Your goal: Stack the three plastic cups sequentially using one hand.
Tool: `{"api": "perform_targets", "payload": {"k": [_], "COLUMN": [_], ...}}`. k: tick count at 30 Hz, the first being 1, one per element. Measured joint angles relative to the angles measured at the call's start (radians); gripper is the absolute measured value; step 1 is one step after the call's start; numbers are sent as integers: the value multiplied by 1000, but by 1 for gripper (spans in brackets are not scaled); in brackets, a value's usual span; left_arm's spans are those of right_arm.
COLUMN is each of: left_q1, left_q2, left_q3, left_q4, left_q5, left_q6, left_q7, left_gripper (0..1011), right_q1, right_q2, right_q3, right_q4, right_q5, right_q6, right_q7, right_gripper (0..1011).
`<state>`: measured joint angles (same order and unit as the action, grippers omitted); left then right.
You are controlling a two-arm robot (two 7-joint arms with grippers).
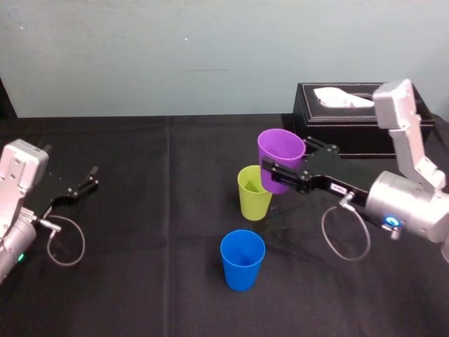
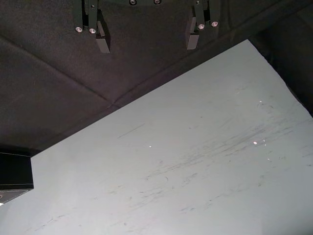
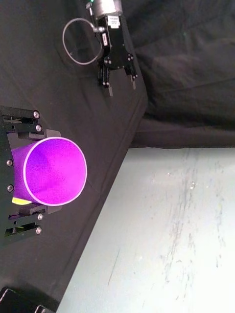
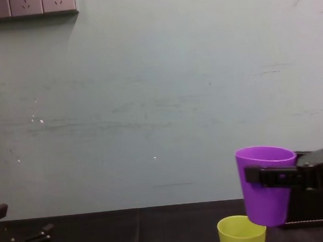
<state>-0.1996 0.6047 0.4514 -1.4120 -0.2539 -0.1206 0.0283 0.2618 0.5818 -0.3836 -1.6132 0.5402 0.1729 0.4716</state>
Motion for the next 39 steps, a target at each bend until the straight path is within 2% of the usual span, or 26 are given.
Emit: {"api": "perform_targets", "payload": {"k": [6,19,39], "left_q1": [0,0,0], "left_q2": [0,0,0], "left_q3": [0,0,0], "left_q4": [0,0,0], "left_q5": [0,0,0], "left_q6": [0,0,0], "left_q7": [0,0,0], "left_gripper": [1011,1011,1011], "right_q1": [47,101,116], "right_q2": [-29,-74,-100], "right_q3": [-31,-68,-78], "right_q4": [41,114,150], "right_q5": [-24,-72,-108], "right_q6": [12,0,-15], "right_q7": [-8,-10,7], "right_gripper": [739,739,739]}}
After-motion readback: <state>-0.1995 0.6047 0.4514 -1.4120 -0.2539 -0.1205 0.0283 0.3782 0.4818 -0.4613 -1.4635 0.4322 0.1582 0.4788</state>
